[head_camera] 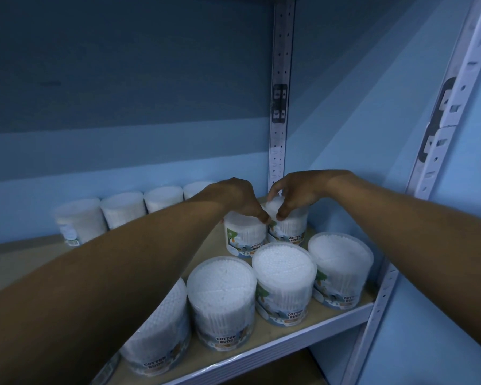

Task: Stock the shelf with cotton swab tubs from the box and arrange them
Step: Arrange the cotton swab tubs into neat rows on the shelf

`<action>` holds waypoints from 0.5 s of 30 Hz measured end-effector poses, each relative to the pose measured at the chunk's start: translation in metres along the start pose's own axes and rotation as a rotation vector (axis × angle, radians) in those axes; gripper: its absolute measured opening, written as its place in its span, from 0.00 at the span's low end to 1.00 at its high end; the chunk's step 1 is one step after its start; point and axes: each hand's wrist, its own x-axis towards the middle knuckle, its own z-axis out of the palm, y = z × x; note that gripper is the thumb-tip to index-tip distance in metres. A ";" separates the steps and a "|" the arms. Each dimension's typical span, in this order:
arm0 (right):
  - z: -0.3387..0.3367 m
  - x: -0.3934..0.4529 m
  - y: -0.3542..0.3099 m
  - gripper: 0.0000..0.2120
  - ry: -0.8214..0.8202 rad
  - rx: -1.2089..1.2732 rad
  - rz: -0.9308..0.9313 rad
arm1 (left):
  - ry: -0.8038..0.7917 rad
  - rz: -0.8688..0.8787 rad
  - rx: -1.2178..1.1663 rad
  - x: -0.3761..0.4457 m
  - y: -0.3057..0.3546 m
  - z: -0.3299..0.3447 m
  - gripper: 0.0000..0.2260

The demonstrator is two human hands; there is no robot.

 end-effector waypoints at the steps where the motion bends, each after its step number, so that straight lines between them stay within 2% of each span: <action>1: 0.000 0.001 0.000 0.28 0.004 -0.005 -0.005 | -0.002 -0.001 0.004 0.001 0.000 0.000 0.35; 15: 0.000 -0.003 -0.002 0.29 -0.015 -0.037 -0.014 | -0.019 0.011 -0.021 0.001 -0.002 0.001 0.38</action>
